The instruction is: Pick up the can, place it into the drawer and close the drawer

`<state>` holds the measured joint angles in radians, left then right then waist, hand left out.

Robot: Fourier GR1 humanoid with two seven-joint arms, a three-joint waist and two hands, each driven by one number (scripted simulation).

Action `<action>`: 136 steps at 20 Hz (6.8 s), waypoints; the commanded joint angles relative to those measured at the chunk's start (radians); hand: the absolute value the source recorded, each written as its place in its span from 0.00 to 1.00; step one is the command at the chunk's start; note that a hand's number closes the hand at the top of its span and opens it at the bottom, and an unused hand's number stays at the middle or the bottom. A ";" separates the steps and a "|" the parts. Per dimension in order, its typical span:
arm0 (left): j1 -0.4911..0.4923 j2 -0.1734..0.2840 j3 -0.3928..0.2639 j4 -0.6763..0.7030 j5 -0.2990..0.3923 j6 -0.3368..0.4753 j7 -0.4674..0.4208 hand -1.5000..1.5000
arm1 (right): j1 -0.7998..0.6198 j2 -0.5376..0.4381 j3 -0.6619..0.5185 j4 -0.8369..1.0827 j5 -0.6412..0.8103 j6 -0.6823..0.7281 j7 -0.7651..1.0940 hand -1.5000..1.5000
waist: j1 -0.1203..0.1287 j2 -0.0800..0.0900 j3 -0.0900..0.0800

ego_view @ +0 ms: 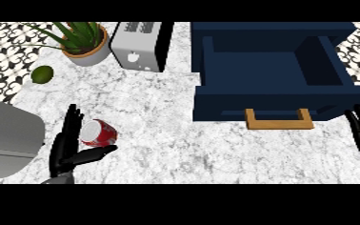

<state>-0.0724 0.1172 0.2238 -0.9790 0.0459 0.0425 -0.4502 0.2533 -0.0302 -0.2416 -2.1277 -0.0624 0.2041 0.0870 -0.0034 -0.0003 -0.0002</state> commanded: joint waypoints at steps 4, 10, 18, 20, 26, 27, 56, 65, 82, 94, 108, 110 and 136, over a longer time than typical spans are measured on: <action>-0.089 0.026 0.013 0.152 0.010 -0.017 -0.051 0.00 | 0.054 0.029 0.058 -0.049 0.011 -0.008 0.000 0.00 | -0.003 0.000 0.000; -0.140 -0.029 -0.033 0.194 -0.010 0.020 -0.084 0.00 | 0.003 0.020 0.009 -0.043 0.000 0.002 0.041 0.00 | -0.003 0.001 0.000; -0.100 -0.037 -0.071 -0.001 0.035 -0.014 0.029 1.00 | -0.061 -0.004 -0.029 -0.009 -0.024 -0.013 0.054 0.00 | 0.005 -0.001 0.000; -0.124 -0.022 -0.061 0.050 0.048 -0.046 -0.001 1.00 | -0.023 0.008 -0.017 -0.018 -0.022 -0.010 0.034 0.00 | 0.001 0.000 0.000; -0.142 -0.054 -0.085 0.004 0.063 -0.045 0.002 1.00 | 0.029 0.030 0.025 -0.061 -0.005 -0.008 0.007 0.00 | 0.000 0.000 0.000; -0.057 -0.062 -0.113 -0.141 0.070 -0.047 0.067 1.00 | 0.101 0.028 -0.026 -0.101 -0.065 0.044 0.005 0.00 | 0.001 -0.002 0.001; -0.516 -0.116 -0.398 -0.414 -0.023 0.278 0.610 1.00 | 0.024 -0.010 -0.024 -0.123 -0.069 -0.015 0.073 0.00 | -0.007 0.000 0.000; -0.765 -0.117 -0.423 -0.334 -0.047 0.349 0.710 1.00 | 0.016 0.002 -0.030 -0.076 -0.038 -0.018 0.037 0.00 | -0.008 -0.001 0.000; -1.292 -0.117 -0.465 0.220 0.162 0.514 0.675 1.00 | 0.032 0.020 -0.032 -0.017 -0.038 0.030 -0.043 0.00 | -0.047 0.009 0.002; -1.405 -0.117 -0.585 0.447 0.295 0.533 0.578 1.00 | -0.039 0.004 -0.038 -0.009 -0.045 0.008 0.000 0.00 | -0.067 0.016 0.003; -1.377 -0.117 -0.743 0.531 0.413 0.600 0.478 1.00 | -0.102 0.001 -0.012 0.024 -0.011 -0.010 0.012 0.00 | -0.095 0.021 0.003; -1.407 -0.117 -0.737 0.575 0.422 0.610 0.471 1.00 | -0.092 0.009 0.028 -0.007 0.007 -0.004 0.037 0.00 | -0.113 0.027 0.003; -1.345 -0.117 -0.870 0.582 0.552 0.770 0.407 0.00 | -0.185 -0.052 -0.001 -0.002 0.034 -0.011 0.036 0.00 | -0.133 0.033 0.003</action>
<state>-1.4201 0.0002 -0.6436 -0.3756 0.5631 0.7812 -0.0492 0.0812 -0.0728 -0.2466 -2.1261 -0.0656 0.1973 0.1463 -0.1295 0.0320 0.0026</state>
